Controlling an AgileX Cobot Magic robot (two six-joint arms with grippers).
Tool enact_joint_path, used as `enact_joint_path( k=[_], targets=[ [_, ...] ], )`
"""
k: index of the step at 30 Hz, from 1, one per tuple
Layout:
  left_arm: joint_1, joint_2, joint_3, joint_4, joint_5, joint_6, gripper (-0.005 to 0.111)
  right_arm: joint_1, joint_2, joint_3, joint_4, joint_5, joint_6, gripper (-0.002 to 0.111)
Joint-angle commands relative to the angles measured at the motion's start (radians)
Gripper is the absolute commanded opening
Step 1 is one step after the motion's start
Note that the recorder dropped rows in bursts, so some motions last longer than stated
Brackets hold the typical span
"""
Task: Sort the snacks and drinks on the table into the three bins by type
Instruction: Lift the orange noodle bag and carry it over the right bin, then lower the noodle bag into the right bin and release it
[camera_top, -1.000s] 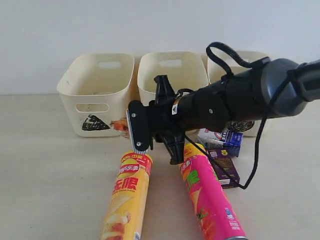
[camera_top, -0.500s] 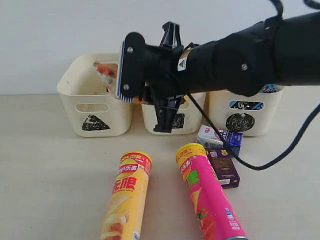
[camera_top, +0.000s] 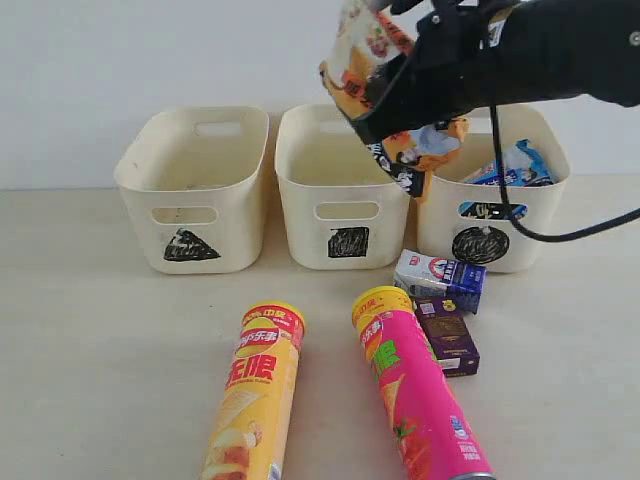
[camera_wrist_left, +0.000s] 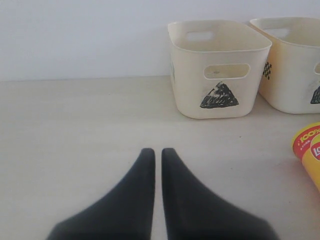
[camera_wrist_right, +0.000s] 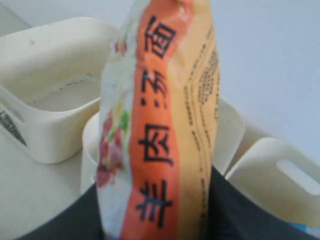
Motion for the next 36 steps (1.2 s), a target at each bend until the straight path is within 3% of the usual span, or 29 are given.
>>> enact_joint_path(
  k=[1,10,22,36],
  targets=[
    [0.003,-0.003,0.004,0.000,-0.009,-0.006,0.004,-0.087,-0.013,-0.003,0.000,-0.063,0.138,0.001],
    [0.003,-0.003,0.004,0.000,-0.009,-0.006,0.004,-0.251,0.085,-0.083,0.000,-0.113,0.337,0.001],
    [0.003,-0.003,0.004,0.000,-0.009,-0.006,0.004,-0.279,0.355,-0.334,0.000,-0.081,0.344,0.001],
    [0.003,-0.003,0.004,0.000,-0.009,-0.006,0.004,-0.355,0.500,-0.414,0.047,0.058,0.521,0.002]
  ],
)
